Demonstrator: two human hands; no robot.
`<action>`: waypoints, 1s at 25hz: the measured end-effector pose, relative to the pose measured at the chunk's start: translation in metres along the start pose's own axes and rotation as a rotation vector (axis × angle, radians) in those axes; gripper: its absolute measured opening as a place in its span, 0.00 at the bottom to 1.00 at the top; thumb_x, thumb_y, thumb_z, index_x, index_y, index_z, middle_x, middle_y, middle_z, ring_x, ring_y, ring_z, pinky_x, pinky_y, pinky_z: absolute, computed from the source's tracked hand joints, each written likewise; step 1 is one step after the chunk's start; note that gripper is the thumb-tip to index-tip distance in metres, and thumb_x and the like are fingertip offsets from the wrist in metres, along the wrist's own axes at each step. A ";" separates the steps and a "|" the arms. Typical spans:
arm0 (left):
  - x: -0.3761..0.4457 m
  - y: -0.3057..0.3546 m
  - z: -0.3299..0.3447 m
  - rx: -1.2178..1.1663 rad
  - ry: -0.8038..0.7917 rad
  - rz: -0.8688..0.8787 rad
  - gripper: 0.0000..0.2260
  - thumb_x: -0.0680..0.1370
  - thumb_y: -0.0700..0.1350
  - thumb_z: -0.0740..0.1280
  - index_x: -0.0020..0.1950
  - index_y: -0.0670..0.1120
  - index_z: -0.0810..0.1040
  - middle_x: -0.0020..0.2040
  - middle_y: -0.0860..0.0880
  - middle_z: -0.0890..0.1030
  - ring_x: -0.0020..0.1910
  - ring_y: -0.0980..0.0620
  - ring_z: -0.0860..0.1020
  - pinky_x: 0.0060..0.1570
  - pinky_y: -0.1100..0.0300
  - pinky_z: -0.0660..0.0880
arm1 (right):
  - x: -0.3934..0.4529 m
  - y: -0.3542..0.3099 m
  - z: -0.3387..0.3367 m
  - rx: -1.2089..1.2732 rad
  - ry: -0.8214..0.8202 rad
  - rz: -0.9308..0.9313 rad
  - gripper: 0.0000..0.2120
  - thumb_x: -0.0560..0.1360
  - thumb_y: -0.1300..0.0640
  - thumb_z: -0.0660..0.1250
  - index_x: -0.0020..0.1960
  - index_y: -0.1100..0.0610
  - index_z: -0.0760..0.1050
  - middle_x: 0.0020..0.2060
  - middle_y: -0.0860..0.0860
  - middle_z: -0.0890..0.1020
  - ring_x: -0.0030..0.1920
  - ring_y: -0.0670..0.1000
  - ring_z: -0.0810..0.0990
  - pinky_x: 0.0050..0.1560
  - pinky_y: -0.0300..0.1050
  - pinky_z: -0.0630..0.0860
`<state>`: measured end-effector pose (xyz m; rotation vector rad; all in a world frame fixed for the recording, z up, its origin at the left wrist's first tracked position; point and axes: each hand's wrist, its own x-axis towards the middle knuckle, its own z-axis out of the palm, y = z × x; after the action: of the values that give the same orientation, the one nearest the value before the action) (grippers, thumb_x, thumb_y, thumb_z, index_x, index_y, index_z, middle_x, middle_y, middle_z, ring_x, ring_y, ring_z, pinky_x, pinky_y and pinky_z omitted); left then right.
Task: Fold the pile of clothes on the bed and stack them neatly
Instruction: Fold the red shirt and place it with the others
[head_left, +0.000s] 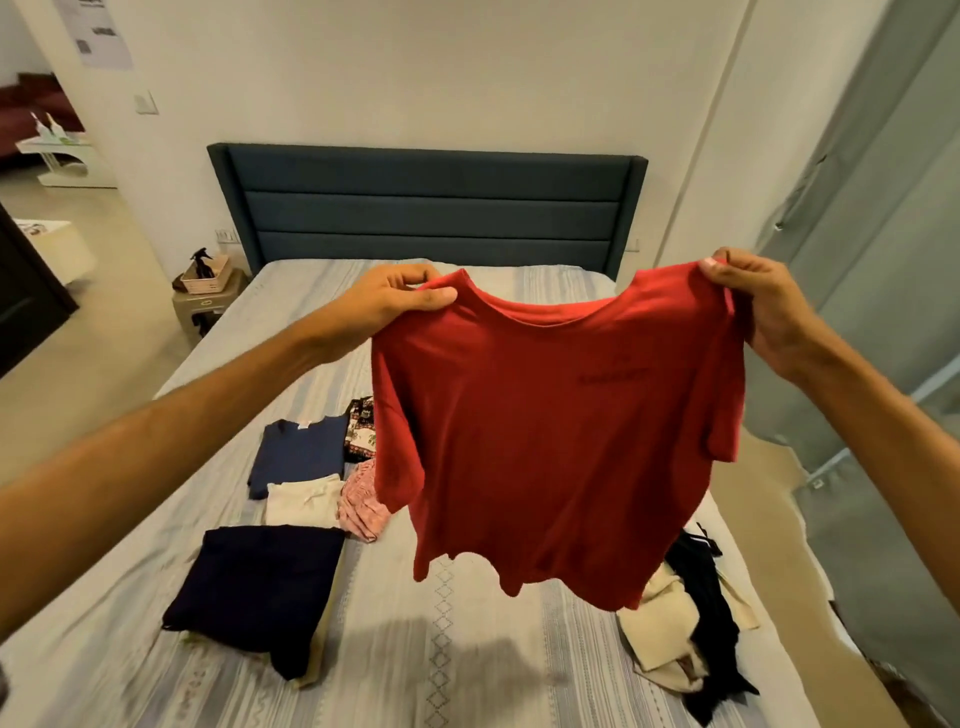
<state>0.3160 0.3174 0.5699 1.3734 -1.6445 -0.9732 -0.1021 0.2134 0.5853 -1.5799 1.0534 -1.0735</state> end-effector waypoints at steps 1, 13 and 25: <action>0.007 0.005 -0.005 0.076 0.012 -0.007 0.14 0.79 0.57 0.70 0.55 0.47 0.83 0.49 0.53 0.86 0.48 0.53 0.85 0.51 0.62 0.81 | 0.006 0.000 -0.002 -0.062 0.007 -0.003 0.14 0.81 0.54 0.69 0.36 0.52 0.76 0.26 0.43 0.75 0.27 0.41 0.72 0.27 0.31 0.67; 0.099 -0.061 -0.025 0.460 0.230 -0.059 0.13 0.81 0.60 0.69 0.53 0.53 0.88 0.48 0.57 0.86 0.47 0.62 0.81 0.55 0.58 0.78 | 0.099 0.089 0.013 -0.322 -0.057 0.105 0.14 0.78 0.39 0.71 0.53 0.48 0.87 0.46 0.46 0.88 0.51 0.50 0.86 0.57 0.47 0.81; 0.079 -0.109 -0.018 0.420 0.559 0.095 0.19 0.80 0.65 0.68 0.59 0.53 0.87 0.50 0.55 0.87 0.47 0.56 0.84 0.50 0.60 0.83 | 0.090 0.124 0.050 -0.226 -0.110 -0.011 0.14 0.78 0.40 0.71 0.57 0.47 0.86 0.48 0.49 0.88 0.46 0.55 0.87 0.45 0.55 0.84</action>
<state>0.3660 0.2240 0.4852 1.6345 -1.4971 -0.1492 -0.0502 0.1129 0.4702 -1.8045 1.1226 -0.8874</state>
